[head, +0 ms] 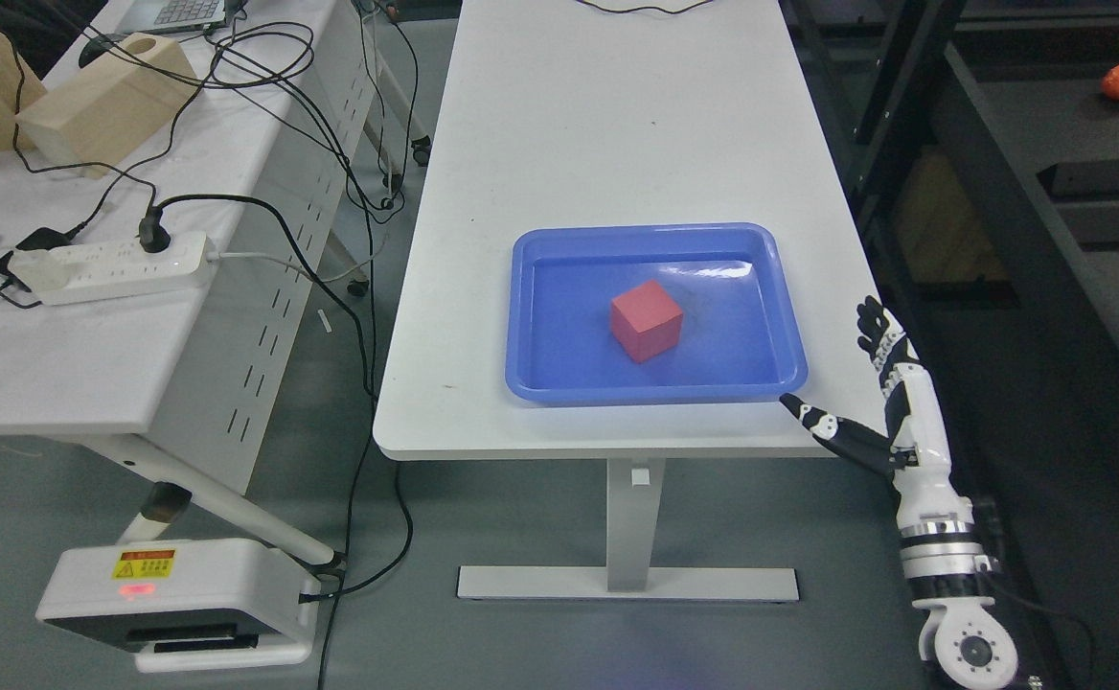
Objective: Pick pink block from left shelf to tray
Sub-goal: 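Open the right hand and withdraw it from the cube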
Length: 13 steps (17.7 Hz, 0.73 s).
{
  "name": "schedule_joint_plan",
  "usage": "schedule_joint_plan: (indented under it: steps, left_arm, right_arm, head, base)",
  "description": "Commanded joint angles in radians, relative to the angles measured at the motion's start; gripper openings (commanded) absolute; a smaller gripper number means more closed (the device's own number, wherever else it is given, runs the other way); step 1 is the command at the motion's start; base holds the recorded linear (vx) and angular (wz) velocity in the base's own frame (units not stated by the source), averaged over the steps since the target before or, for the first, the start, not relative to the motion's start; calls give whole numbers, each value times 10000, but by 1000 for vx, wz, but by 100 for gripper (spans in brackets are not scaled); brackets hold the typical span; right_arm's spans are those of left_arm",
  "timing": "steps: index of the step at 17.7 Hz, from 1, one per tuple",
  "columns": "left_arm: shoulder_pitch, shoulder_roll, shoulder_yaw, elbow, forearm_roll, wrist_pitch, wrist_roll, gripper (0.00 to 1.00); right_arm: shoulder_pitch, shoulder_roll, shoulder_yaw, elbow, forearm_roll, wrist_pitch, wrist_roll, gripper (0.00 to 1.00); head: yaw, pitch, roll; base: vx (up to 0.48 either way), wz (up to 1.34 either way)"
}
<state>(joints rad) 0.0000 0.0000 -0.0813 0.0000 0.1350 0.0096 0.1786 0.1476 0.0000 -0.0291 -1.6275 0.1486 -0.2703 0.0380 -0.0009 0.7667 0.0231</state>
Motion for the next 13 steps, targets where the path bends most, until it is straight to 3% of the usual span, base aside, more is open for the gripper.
schedule_joint_plan:
  steps: [1, 3, 13]
  left_arm:
    - [-291, 175, 0, -175, 0, -4, 9, 100]
    - [-291, 175, 0, -175, 0, -4, 9, 100]
    - [-292, 175, 0, -175, 0, -4, 9, 100]
  right_arm:
    - [-3, -175, -169, 30, 16, 555, 1240, 99]
    - [12, -175, -169, 30, 33, 555, 1873, 99]
    - [12, -175, -169, 122, 33, 555, 1890, 99]
  head:
    - [0, 0, 0]
    - [0, 0, 0]
    - [0, 1, 0]
  base:
    - [-177, -48]
    - [-148, 105]
    - [-81, 76]
